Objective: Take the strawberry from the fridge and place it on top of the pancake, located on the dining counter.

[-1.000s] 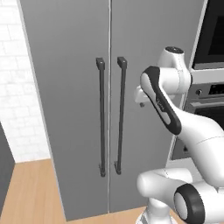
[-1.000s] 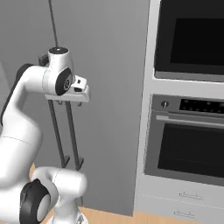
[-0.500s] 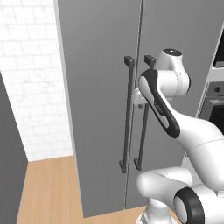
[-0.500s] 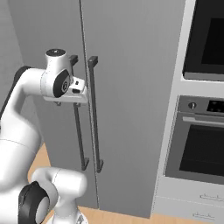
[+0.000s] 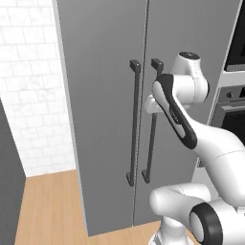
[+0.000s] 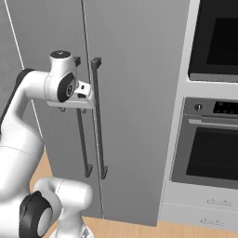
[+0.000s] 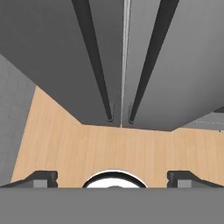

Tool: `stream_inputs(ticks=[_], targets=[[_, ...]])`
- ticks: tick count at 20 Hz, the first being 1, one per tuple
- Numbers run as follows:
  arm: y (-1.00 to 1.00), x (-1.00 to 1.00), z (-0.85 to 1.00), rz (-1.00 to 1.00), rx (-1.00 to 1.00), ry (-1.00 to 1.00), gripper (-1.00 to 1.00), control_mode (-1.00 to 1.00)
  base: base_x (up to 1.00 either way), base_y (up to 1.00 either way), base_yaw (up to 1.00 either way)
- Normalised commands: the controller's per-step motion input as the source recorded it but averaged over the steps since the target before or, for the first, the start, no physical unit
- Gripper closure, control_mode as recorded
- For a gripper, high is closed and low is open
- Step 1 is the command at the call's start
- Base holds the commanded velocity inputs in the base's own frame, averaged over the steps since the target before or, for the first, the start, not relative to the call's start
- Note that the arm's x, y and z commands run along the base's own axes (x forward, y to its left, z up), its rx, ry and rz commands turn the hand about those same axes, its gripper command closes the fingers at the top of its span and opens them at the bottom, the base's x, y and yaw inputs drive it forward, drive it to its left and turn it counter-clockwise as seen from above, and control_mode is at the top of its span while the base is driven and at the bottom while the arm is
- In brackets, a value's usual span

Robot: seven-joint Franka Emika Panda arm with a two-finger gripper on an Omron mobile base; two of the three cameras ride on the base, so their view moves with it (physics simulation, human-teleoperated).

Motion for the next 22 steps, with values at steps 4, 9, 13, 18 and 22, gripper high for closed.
stream_inputs(ticks=[4, 9, 13, 18, 22], targets=[[0.00, 0.00, 0.00, 0.00, 0.00, 0.00, -1.00, 1.00, -0.20, 0.00, -0.01], [0.00, -0.01, 0.00, 0.00, 0.00, 0.00, -1.00, -1.00, -0.19, 0.00, -0.01], [-0.02, 0.17, -0.21, -0.03, 0.00, -0.08, -1.00, -1.00, 0.00, 0.00, 0.00], [-0.04, 0.59, -0.16, -0.05, 0.00, -0.28, -1.00, -1.00, 0.00, 0.00, 0.00], [-0.13, 0.41, -0.11, -0.03, 0.00, -0.23, -1.00, -1.00, 0.00, 0.00, 0.00]])
